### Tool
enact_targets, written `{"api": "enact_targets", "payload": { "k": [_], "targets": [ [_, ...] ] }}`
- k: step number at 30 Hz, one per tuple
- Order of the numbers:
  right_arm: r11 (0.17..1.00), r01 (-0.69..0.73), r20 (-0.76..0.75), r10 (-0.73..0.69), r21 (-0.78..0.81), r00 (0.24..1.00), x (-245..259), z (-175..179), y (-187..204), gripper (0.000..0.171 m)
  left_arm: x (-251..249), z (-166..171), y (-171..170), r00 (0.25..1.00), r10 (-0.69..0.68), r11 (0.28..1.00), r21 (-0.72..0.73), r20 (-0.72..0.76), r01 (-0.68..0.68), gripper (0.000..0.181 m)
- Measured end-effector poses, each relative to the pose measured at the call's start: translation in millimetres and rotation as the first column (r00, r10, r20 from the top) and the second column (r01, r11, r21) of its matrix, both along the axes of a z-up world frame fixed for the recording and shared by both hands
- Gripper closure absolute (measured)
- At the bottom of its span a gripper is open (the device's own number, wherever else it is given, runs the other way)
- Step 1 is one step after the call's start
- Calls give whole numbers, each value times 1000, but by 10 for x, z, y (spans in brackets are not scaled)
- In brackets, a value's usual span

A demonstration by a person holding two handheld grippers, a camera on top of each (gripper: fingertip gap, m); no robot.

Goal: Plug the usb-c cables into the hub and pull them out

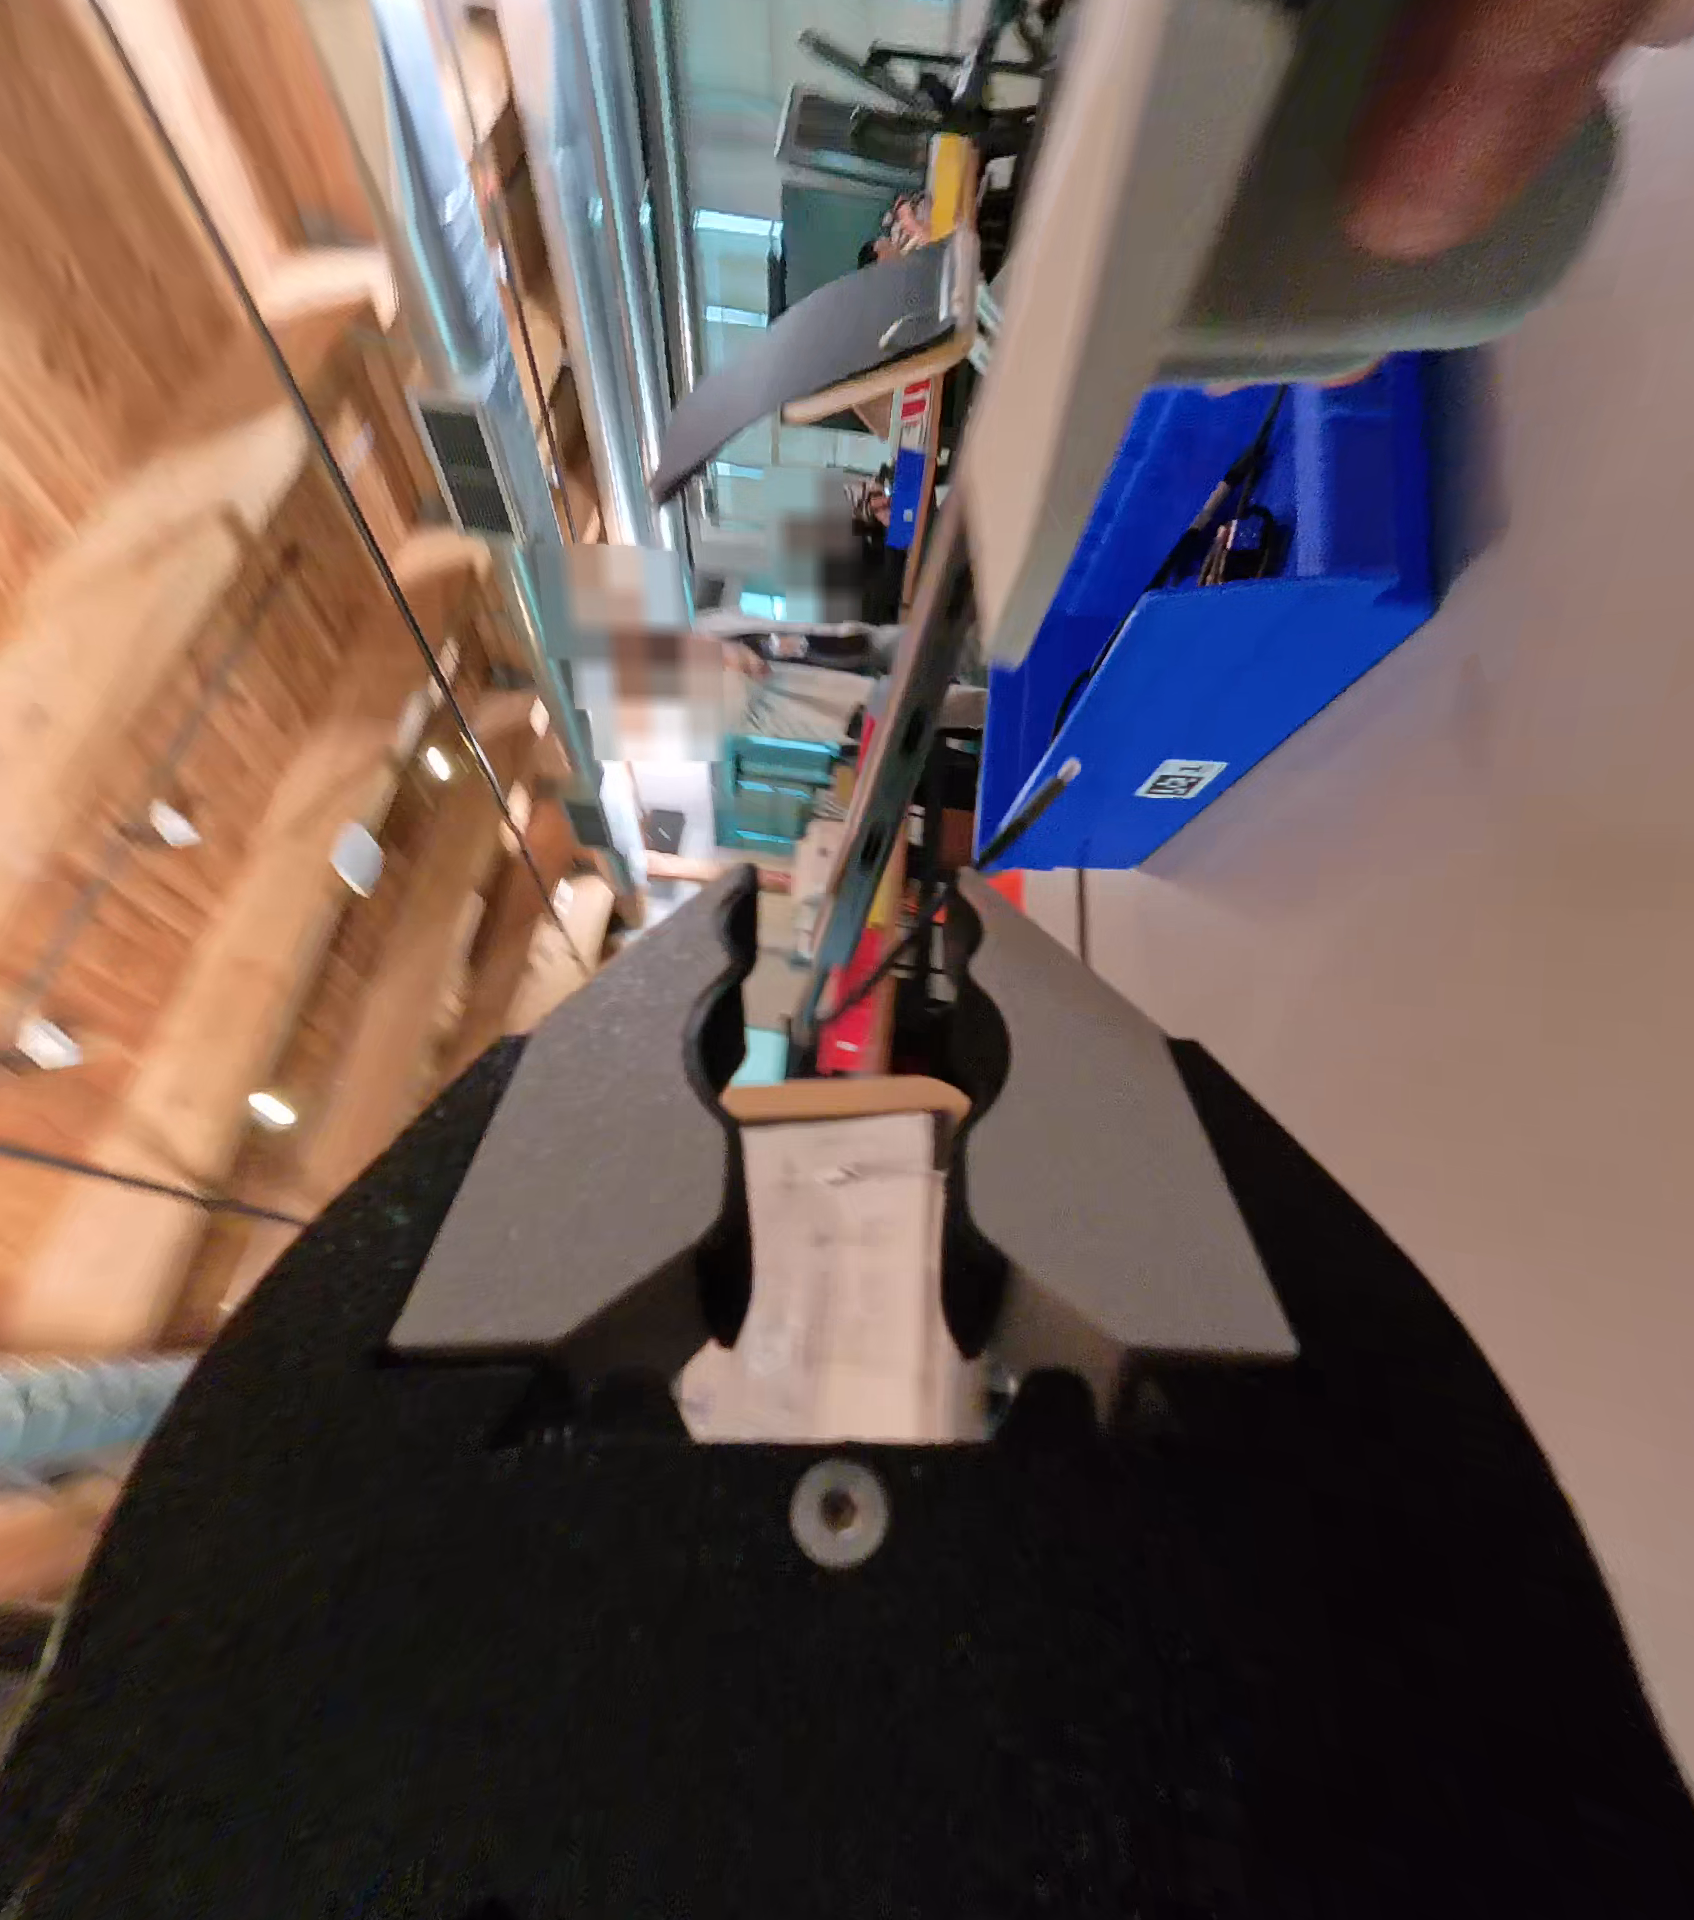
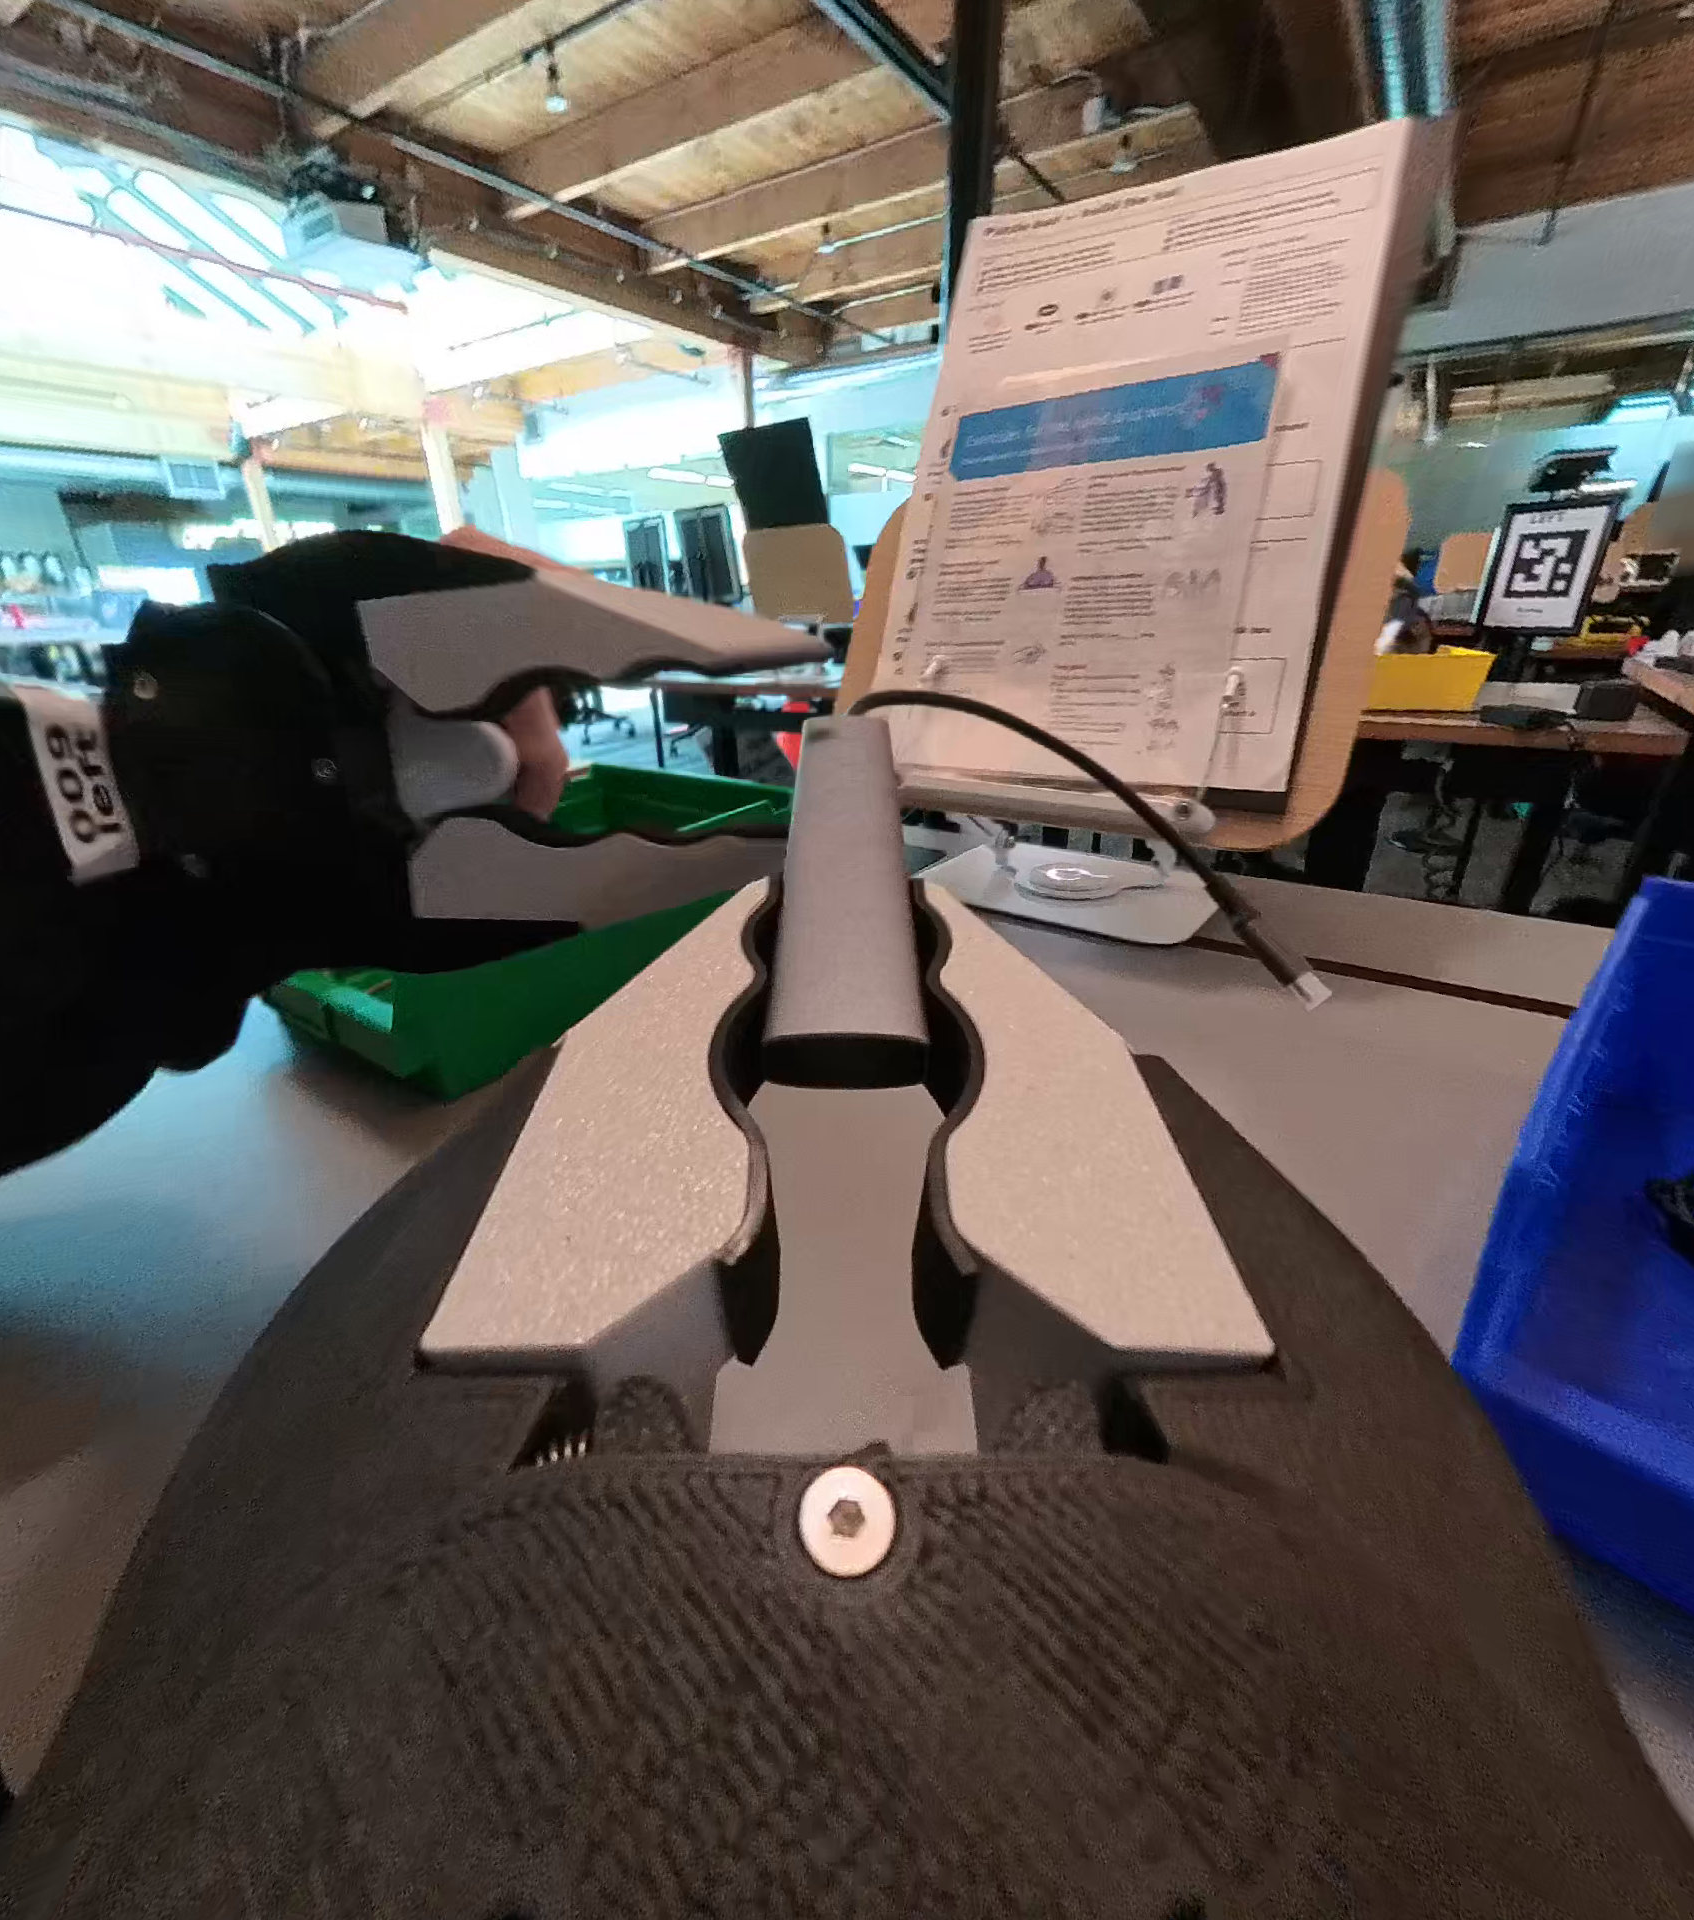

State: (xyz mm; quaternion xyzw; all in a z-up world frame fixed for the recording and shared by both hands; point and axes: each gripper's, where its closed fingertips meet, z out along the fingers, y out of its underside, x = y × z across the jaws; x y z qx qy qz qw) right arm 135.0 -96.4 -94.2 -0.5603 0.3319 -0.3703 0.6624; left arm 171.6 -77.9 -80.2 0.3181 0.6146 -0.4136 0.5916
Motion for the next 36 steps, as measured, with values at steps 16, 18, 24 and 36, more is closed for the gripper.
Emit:
{"api": "enact_targets", "payload": {
  "k": [16, 18, 24, 36],
  "targets": [
    [978, 136, 126, -116, -157, 985, 46, -143, 45, 149, -268, -301, -68, -458, -462, 886, -414, -759, -207, 119],
    [967, 149, 136, -122, -209, 983, 49, -191, 96, 149, -256, -296, -112, -521, -476, 876, -433, -708, -212, 122],
    [951, 209, 186, -169, -227, 968, 64, -216, 134, 149, -109, -208, -116, -701, -543, 811, -504, -462, -295, 171],
    [942, 237, 145, -207, -239, 967, 131, -336, 90, 149, -71, -266, -166, -766, -483, 854, -423, -425, -304, 174]
  ]
}}
